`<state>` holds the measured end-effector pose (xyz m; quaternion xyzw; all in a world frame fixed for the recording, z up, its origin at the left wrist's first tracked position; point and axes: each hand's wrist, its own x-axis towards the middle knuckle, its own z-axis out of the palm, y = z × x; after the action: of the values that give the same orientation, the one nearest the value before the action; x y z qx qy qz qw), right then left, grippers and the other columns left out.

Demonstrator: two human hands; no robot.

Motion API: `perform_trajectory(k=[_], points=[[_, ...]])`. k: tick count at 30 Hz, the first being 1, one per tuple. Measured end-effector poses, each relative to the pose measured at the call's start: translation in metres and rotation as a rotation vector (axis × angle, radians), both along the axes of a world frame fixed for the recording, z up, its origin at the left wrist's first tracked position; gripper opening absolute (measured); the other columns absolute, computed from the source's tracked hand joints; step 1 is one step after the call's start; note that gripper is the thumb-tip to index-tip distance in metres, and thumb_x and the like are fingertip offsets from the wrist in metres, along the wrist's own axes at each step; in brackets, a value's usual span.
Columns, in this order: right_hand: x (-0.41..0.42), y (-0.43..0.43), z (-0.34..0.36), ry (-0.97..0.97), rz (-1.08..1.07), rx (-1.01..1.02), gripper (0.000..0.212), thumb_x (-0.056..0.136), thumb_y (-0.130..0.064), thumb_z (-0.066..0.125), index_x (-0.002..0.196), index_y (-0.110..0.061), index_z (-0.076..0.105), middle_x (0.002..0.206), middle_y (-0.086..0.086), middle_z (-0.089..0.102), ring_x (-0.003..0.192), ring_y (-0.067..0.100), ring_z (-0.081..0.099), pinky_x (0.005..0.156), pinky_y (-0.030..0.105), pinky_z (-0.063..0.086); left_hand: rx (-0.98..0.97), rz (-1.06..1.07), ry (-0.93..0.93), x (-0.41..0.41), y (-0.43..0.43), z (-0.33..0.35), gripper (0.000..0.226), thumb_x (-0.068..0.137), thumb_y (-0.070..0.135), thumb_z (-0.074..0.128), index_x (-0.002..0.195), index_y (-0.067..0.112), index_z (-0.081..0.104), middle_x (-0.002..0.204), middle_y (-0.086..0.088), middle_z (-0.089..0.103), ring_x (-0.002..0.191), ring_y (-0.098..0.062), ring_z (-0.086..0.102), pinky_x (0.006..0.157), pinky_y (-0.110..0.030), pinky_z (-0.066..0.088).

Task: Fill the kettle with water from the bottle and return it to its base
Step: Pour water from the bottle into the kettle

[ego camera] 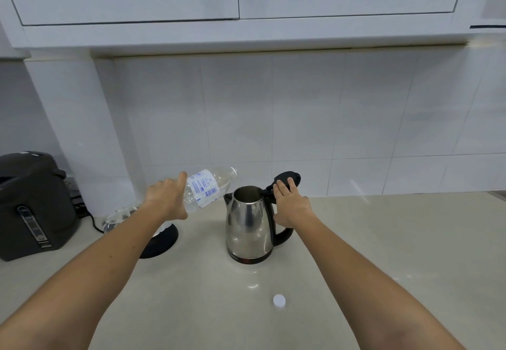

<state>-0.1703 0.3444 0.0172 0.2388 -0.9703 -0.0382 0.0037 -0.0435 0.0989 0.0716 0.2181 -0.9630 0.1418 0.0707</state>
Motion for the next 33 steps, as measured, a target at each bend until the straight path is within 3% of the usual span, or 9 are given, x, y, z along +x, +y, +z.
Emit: perform_trajectory(k=[33], points=[[-0.0016,0.0003,-0.0034,0.012,0.004,-0.019,0.079,0.094,-0.023,0.047,0.155,-0.014,-0.002,0.163,-0.005,-0.010,0.149,0.025,-0.016,0.108,0.045,0.038,-0.008,0.000,-0.010,0.0021,0.0035,0.0018,0.075,0.070,0.032,0.073,0.130,0.015,0.031,0.086,-0.002,0.051,0.076,-0.023,0.054,0.060,-0.029,0.043]])
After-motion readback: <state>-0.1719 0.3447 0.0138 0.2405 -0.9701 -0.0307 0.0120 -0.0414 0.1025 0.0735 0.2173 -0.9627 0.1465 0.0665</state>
